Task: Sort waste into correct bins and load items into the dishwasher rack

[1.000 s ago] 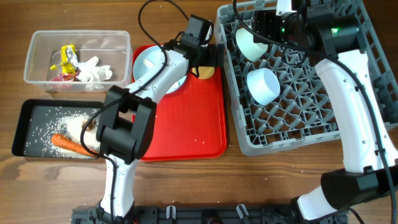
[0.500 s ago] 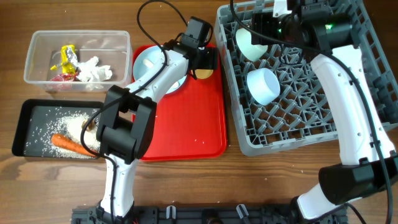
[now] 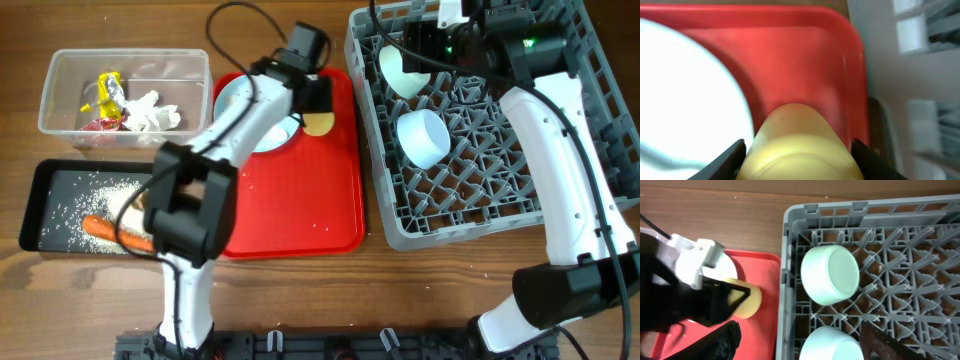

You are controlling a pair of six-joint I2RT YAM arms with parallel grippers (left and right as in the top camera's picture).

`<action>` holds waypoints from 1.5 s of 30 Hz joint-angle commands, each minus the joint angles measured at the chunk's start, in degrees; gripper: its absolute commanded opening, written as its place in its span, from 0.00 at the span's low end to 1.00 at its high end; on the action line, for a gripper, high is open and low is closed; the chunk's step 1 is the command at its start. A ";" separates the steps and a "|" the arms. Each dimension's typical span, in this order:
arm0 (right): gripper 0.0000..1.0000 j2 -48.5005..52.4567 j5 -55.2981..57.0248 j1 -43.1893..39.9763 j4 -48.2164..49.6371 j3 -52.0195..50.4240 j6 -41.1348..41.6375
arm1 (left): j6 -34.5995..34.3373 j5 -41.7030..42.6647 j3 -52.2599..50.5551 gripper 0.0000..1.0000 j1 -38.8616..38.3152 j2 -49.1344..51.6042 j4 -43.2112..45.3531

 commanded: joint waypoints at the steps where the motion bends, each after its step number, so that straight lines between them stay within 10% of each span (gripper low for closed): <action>1: 0.79 1.14 -5.40 -0.02 0.35 0.09 -0.92 | -3.82 21.62 -0.13 0.45 9.77 -9.97 -2.01; 7: 0.79 1.14 -26.51 0.87 11.96 -7.93 2.23 | -4.39 60.92 -0.13 0.45 24.74 -11.45 -2.27; 17: 0.78 1.14 -38.16 1.86 31.61 -22.56 8.02 | -4.39 78.12 -0.13 0.44 25.66 -11.45 0.50; 30: 0.78 1.11 -40.81 3.17 34.62 -22.56 6.88 | -4.37 78.03 -0.13 0.45 21.05 -11.45 3.80; 37: 0.77 -3.61 -40.37 -10.36 21.46 -22.53 -0.33 | -4.39 70.42 -0.13 0.45 17.16 -11.45 3.87; 45: 0.78 -11.50 -38.25 -26.40 16.96 -22.49 -2.67 | -3.45 37.57 -0.13 0.53 -3.98 -11.45 7.04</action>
